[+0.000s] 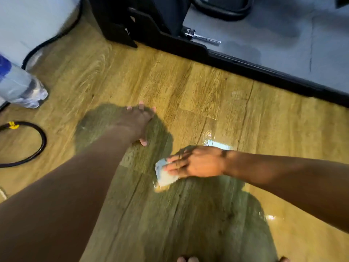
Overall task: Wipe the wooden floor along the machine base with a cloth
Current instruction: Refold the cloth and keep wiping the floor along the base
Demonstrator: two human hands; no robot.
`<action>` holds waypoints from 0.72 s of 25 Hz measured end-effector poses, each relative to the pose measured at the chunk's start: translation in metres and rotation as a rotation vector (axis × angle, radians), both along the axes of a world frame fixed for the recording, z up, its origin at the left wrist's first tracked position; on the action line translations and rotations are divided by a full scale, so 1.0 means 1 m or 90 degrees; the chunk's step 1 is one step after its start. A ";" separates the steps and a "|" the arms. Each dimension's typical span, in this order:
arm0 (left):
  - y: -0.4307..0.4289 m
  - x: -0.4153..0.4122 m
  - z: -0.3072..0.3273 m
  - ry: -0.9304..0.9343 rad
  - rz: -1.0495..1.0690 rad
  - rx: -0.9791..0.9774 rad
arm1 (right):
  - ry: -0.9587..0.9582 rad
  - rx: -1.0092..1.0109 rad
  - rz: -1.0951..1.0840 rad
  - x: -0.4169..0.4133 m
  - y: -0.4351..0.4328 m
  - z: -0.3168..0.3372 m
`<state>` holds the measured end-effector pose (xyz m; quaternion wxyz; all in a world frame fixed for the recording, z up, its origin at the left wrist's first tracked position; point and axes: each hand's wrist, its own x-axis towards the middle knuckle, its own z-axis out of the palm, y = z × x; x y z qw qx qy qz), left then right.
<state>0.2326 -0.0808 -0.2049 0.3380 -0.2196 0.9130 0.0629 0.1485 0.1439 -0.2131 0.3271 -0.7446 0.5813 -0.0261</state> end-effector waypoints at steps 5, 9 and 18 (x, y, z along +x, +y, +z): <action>-0.002 0.009 -0.001 0.047 0.053 0.023 | 0.179 -0.147 -0.309 -0.072 -0.060 -0.011; 0.003 0.006 0.002 0.017 0.093 0.010 | 0.104 -0.222 -0.142 -0.043 -0.035 -0.029; 0.005 0.000 0.004 -0.029 0.069 -0.011 | 0.158 -0.174 -0.490 -0.120 -0.089 -0.041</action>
